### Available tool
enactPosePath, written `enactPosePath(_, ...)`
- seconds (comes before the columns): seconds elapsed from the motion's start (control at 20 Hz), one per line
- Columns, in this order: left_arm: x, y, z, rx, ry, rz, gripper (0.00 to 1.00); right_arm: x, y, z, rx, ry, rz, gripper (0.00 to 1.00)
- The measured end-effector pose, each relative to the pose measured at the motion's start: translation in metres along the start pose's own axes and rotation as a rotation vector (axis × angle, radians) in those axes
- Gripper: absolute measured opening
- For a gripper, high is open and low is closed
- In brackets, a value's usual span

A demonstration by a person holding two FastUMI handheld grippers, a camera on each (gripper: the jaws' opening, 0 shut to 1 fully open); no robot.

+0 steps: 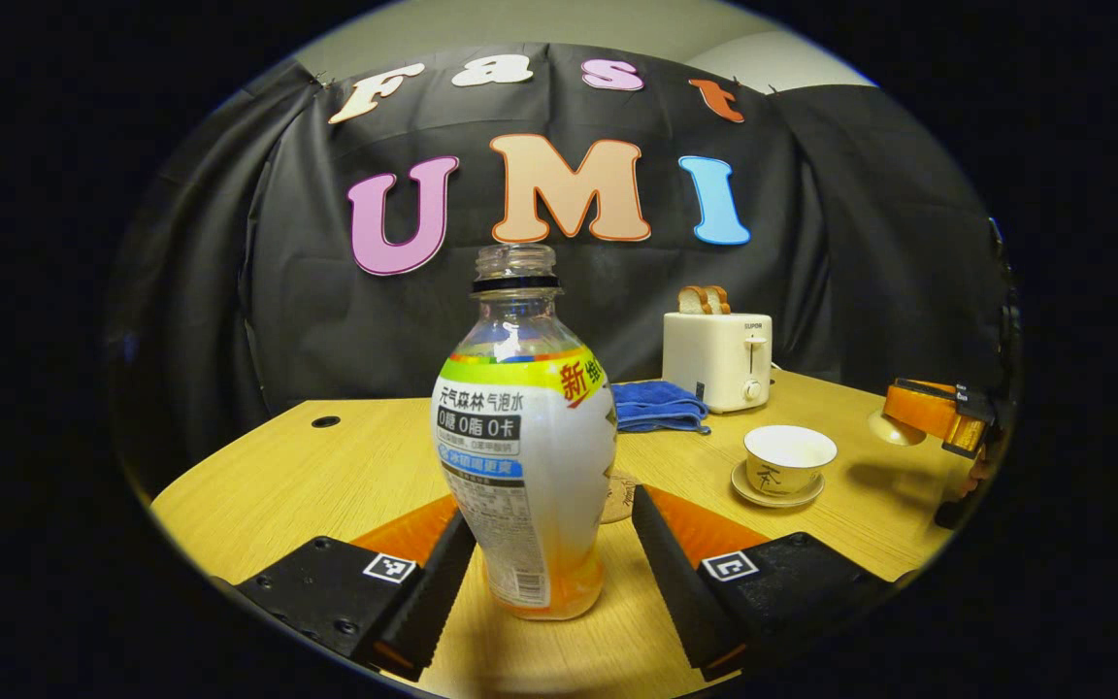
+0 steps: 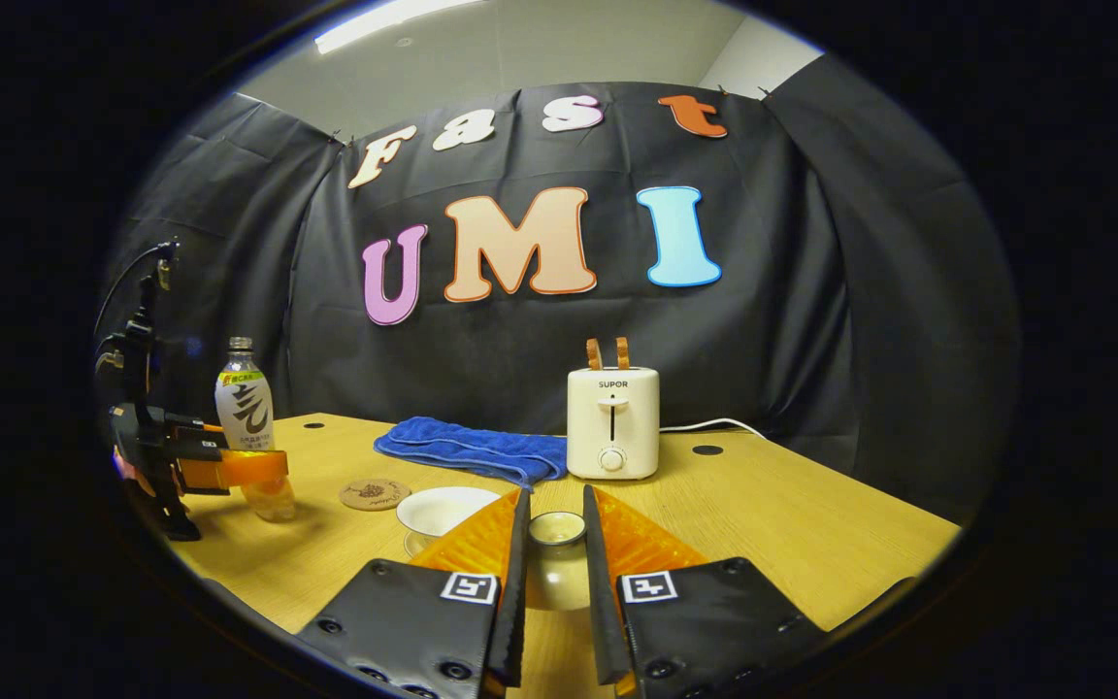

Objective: Open the teacup lid with one hand, grasp the water bottle and pour water into the teacup with the other hand; after pouring, place the water bottle on the coaster and then close the teacup lid.

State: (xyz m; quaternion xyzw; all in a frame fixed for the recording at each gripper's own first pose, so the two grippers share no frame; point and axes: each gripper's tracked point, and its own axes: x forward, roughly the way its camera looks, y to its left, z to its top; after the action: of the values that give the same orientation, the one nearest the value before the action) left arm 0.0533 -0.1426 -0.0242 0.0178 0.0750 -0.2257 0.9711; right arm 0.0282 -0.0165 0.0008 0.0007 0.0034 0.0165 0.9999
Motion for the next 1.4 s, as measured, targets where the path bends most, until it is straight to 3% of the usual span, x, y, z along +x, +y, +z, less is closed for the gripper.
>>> enactPosePath(0.3,0.012,0.0,-0.001,0.005,0.016,0.008,0.67,-0.004,-0.011,0.0,0.0,-0.002,-0.016,0.32)
enactPosePath(0.5,0.012,-0.002,-0.002,0.013,0.025,0.006,0.59,-0.006,-0.016,0.001,-0.001,-0.004,-0.026,0.31)
enactPosePath(0.75,0.018,0.006,0.003,0.083,0.035,0.043,0.56,-0.006,-0.021,0.001,-0.001,-0.004,-0.039,0.32)
enactPosePath(0.9,0.02,0.008,0.014,0.19,0.046,0.071,0.57,-0.006,-0.025,0.001,-0.002,-0.005,-0.049,0.32)
enactPosePath(1.4,0.034,0.016,0.062,0.681,0.085,0.153,0.54,-0.005,-0.043,0.001,-0.003,-0.007,-0.086,0.32)
